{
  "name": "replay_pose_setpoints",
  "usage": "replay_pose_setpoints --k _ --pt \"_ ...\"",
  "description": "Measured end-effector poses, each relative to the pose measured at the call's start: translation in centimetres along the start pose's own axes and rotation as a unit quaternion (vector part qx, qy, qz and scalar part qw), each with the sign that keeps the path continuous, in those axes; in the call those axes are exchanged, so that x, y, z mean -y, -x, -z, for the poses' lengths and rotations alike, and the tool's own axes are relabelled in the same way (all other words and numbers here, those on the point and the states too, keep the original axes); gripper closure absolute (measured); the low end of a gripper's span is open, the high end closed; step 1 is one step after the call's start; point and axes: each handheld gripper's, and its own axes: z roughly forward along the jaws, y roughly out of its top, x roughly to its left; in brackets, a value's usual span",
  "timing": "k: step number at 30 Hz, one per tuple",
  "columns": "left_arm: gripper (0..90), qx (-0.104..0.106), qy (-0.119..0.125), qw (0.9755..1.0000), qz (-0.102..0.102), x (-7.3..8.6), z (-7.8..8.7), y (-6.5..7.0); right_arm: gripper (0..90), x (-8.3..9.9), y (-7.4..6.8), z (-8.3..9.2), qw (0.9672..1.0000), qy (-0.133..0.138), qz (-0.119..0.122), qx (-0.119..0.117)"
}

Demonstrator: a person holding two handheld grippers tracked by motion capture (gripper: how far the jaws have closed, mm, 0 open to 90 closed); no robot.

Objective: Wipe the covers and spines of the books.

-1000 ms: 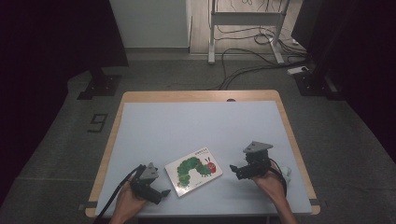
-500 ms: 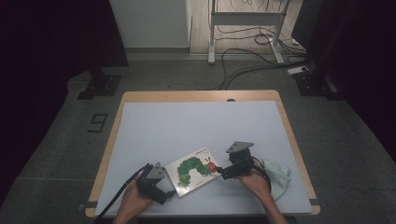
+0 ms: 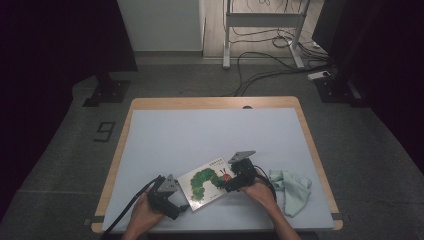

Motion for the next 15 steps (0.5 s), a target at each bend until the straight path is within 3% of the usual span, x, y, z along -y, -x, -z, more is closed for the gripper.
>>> replay_pose_setpoints --k 3,15 --pt "0.0 0.000 -0.001 1.0000 -0.001 0.01 0.02 -0.02 5.4 0.00 -0.17 -0.31 0.9998 0.004 -0.009 -0.019" --pt "0.0 0.001 0.001 1.0000 0.001 0.02 0.00 -0.03 8.6 -0.13 -0.24 0.11 0.9990 0.010 -0.029 -0.034"
